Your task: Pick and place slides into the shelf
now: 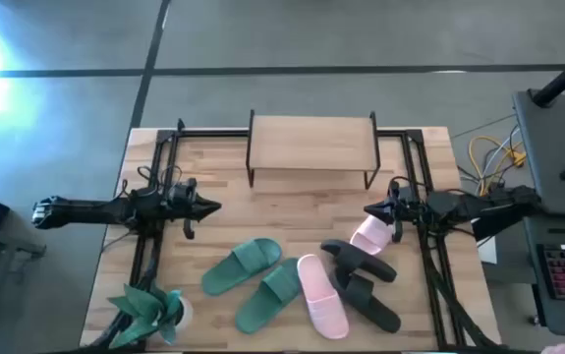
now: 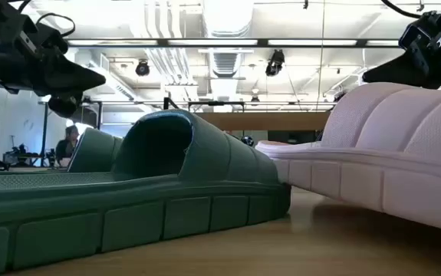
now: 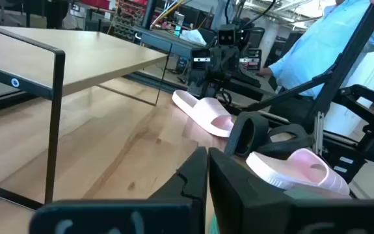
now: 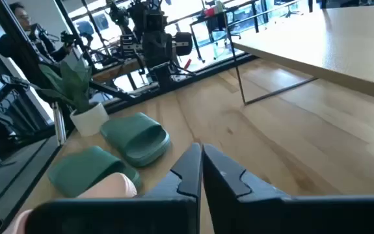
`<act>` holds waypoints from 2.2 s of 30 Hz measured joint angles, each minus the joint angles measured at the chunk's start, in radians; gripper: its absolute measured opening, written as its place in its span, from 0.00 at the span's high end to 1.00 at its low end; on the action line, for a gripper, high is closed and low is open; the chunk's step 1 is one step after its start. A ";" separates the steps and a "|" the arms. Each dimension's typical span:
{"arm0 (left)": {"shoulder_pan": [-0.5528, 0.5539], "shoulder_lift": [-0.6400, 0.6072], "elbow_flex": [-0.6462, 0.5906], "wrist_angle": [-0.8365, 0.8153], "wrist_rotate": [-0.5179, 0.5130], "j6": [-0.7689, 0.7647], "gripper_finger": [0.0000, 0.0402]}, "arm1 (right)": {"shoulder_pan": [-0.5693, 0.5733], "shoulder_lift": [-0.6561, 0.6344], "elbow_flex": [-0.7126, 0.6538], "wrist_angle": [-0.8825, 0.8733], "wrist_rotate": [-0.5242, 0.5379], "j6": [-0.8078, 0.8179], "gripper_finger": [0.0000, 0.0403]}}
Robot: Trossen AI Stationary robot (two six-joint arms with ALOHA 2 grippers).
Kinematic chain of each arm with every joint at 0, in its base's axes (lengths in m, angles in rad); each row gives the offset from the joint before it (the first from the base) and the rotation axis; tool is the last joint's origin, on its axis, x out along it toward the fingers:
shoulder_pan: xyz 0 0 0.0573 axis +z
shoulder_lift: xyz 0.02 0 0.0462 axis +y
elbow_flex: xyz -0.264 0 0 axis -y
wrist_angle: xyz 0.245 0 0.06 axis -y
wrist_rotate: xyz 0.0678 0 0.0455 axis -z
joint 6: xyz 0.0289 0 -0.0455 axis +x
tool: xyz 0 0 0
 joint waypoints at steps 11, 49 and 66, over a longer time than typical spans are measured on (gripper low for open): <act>0.000 -0.001 0.000 0.000 0.000 0.000 1.00 | 0.000 0.000 0.000 0.000 0.000 0.000 0.98; 0.000 0.000 0.000 0.000 0.000 0.000 1.00 | 0.000 0.000 0.000 0.025 -0.006 0.088 0.98; 0.000 0.000 0.000 0.000 0.000 0.000 1.00 | 0.001 0.077 0.077 0.423 -0.145 0.607 0.98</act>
